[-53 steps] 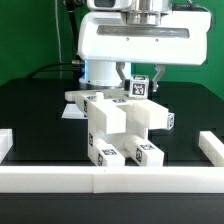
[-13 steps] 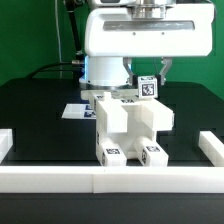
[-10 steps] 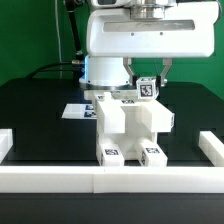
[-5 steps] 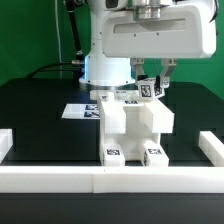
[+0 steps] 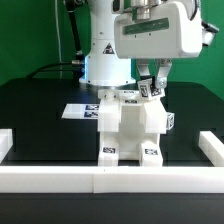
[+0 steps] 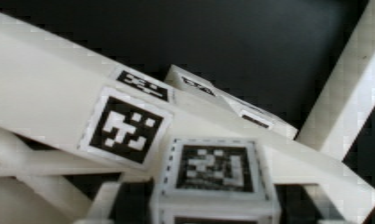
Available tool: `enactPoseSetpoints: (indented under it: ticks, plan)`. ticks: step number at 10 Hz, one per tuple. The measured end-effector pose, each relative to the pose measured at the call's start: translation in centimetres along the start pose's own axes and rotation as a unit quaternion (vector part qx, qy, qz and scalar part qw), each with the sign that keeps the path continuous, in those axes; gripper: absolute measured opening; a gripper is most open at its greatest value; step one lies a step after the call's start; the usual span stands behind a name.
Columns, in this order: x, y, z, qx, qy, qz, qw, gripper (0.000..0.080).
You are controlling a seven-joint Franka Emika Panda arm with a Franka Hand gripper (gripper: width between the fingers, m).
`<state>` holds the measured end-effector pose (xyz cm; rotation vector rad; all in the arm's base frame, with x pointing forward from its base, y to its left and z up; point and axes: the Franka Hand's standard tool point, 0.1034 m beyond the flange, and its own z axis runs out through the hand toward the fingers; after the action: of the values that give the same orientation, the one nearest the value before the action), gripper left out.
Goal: Assemble chair
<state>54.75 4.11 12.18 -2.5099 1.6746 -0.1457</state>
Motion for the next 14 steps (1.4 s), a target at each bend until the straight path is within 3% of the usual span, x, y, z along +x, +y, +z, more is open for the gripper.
enactPoseSetpoints:
  ticks: [1, 2, 3, 4, 7, 9, 14]
  plan:
    - [-0.01, 0.04, 0.05, -0.001, 0.0, -0.005, 1.0, 0.0293]
    - [-0.09, 0.09, 0.13, -0.003, 0.0, -0.036, 0.999, 0.0532]
    - [-0.2, 0.05, 0.14, -0.004, 0.0, -0.073, 0.997, 0.0532]
    - [-0.25, 0.01, 0.14, -0.006, 0.002, -0.133, 0.991, 0.0623]
    - [-0.16, 0.01, 0.12, -0.005, 0.002, -0.285, 0.958, 0.0646]
    - [-0.15, 0.11, 0.14, -0.006, 0.001, -0.384, 0.923, 0.0649]
    - [0.06, 0.08, -0.02, -0.009, 0.002, -0.53, 0.848, 0.0649]
